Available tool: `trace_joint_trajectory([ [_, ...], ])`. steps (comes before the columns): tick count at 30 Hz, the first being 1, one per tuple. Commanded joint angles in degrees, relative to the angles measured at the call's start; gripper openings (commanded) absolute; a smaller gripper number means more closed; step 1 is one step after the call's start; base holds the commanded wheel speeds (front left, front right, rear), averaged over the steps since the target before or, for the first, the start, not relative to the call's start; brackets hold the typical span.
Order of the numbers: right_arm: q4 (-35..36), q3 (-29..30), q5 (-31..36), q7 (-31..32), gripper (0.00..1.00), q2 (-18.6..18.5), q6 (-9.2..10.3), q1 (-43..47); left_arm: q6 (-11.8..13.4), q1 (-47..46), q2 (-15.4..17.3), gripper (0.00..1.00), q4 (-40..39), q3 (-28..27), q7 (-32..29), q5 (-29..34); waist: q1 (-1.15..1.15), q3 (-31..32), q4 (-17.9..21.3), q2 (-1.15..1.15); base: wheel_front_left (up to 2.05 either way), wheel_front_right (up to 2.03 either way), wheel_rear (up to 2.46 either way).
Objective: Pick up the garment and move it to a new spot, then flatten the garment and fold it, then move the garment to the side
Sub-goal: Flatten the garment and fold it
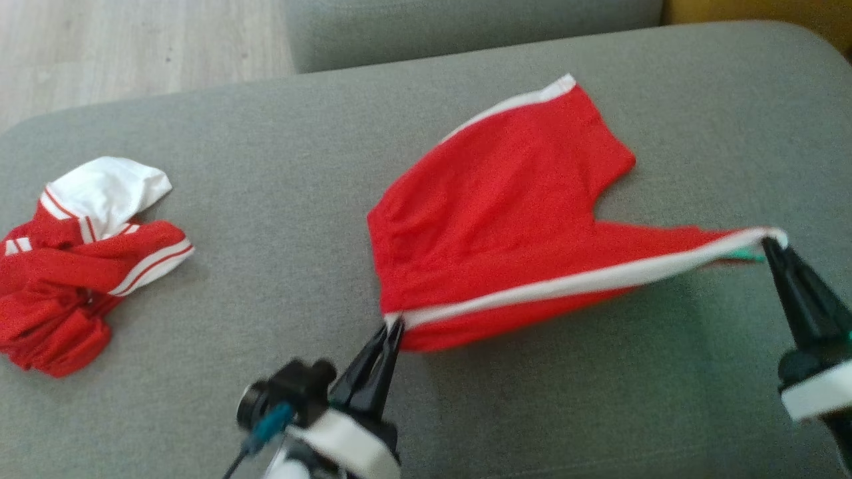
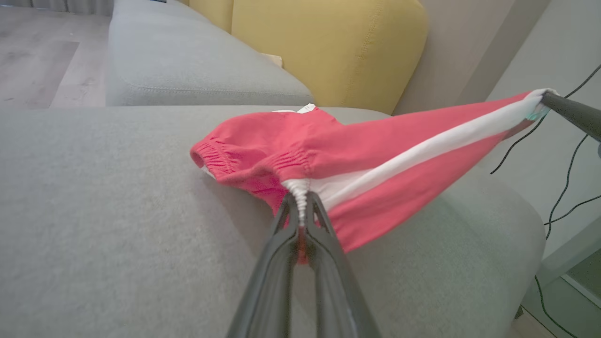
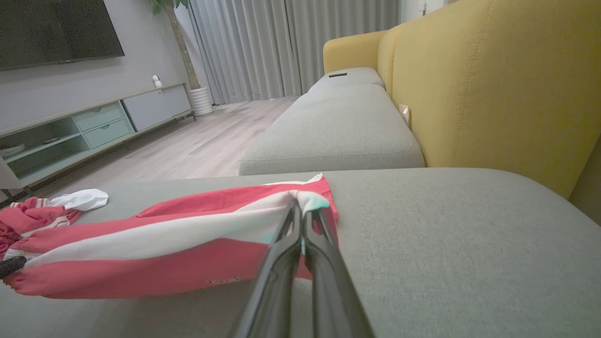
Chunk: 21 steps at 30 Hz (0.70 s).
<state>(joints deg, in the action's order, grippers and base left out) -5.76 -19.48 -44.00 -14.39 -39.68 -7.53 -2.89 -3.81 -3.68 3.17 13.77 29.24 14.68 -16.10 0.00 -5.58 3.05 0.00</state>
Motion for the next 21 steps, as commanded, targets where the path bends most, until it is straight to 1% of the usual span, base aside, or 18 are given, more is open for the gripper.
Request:
trace_joint_trajectory([
  [1,3.37,2.49,1.14,0.61,0.0,-1.15,0.04,2.58,0.92,0.98,0.77,0.0,-3.33,-2.42,0.31,0.65,0.0,0.87,-0.61,0.0,0.0,0.0,0.0],
  [5,9.54,7.58,3.01,3.57,0.0,0.7,0.04,8.98,1.99,4.83,1.64,0.0,-7.27,-3.43,0.31,1.44,0.0,1.1,-1.27,0.0,0.0,0.0,0.0],
  [6,9.54,7.58,3.01,3.57,0.0,0.7,0.04,8.98,1.99,4.83,1.64,0.0,-7.27,-3.43,0.31,1.44,0.0,1.1,-1.27,0.0,0.0,0.0,0.0],
  [8,12.53,9.61,3.93,5.89,0.0,1.57,0.04,11.17,1.93,5.62,1.56,0.0,-8.59,-3.66,0.31,1.09,0.0,0.98,-1.68,0.0,0.0,0.0,0.0],
  [13,16.04,13.27,5.4,11.03,0.0,2.94,0.04,11.34,1.15,2.62,0.8,0.0,-7.66,-2.67,0.16,-0.22,0.0,-0.41,-3.31,0.0,0.0,0.0,0.0],
  [17,14.36,13.87,5.9,14.44,0.0,0.88,0.04,7.55,1.21,-3.6,0.09,0.0,-4.78,-1.07,-0.8,-1.4,0.0,-2.88,-5.18,0.0,0.0,0.0,0.0],
  [21,10.97,13.02,5.37,17.17,0.0,-2.07,0.04,1.47,2.03,-10.68,-0.23,0.0,-1.57,0.72,-1.83,-5.0,0.0,-5.75,-6.83,0.0,0.0,0.0,0.0],
])
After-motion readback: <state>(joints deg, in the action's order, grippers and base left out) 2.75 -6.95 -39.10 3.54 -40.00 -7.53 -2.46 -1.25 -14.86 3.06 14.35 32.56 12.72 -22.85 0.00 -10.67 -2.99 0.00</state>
